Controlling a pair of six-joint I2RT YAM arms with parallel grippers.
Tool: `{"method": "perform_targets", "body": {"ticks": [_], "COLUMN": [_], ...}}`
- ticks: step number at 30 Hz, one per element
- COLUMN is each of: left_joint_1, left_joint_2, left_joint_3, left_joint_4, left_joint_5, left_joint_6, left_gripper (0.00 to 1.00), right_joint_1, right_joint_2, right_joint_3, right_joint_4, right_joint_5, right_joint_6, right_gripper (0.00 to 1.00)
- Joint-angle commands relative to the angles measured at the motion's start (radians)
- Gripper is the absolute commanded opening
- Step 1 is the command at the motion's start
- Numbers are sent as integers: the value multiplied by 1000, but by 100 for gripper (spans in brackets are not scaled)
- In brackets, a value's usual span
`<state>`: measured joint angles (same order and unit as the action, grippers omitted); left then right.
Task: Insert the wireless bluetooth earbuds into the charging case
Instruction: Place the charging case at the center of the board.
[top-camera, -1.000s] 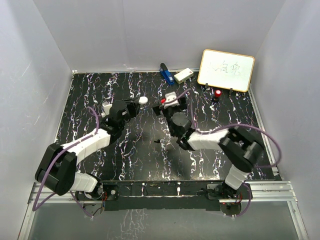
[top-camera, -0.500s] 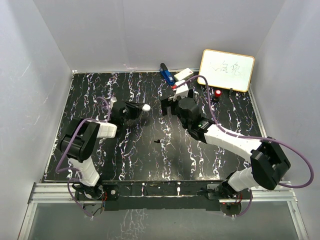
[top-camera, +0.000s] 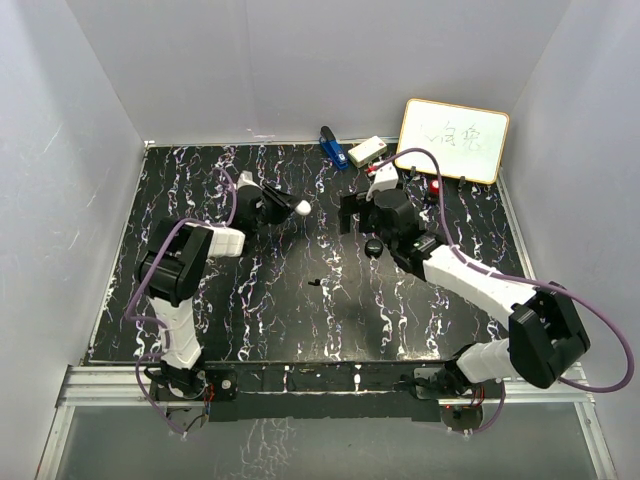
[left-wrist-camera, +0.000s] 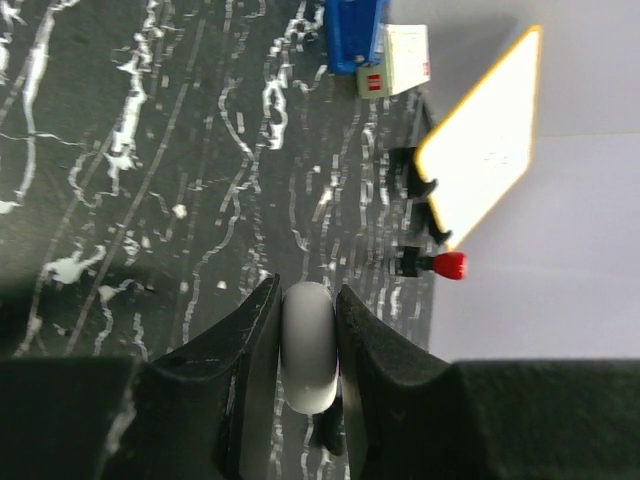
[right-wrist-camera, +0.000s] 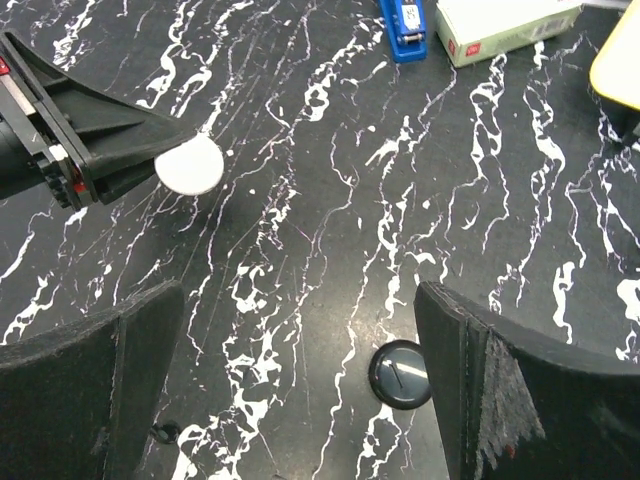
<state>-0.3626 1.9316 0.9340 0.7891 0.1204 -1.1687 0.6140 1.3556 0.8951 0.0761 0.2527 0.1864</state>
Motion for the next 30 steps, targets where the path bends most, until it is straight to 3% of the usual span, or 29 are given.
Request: {"method": "perform_targets", "body": {"ticks": [1,11,19,24,30], "left_joint_1": [7,14,24,34,54], "left_joint_2": [21,111,143,142,81], "left_joint_3": [71,160,179,183,168], "left_joint_4": [-65,-102,-119,-136,-193], "left_joint_5": [-22,-12,-1,-3,-40], "left_joint_6": [100,148,167,182,206], "left_gripper": [0,1,21,48,95], "right_joint_1": [-71,-126,-135,-144,-157], "right_joint_2": [-37,77,150,196,271], "right_joint_3": [-7,67,51,51,63], "right_joint_4": [-24,-221,-234,-236,-238], "right_joint_5": [-83,-152,-137,-126,-116], "right_joint_6": [88,138,179,187,207], "right_gripper": [98,98,99,98,98]}}
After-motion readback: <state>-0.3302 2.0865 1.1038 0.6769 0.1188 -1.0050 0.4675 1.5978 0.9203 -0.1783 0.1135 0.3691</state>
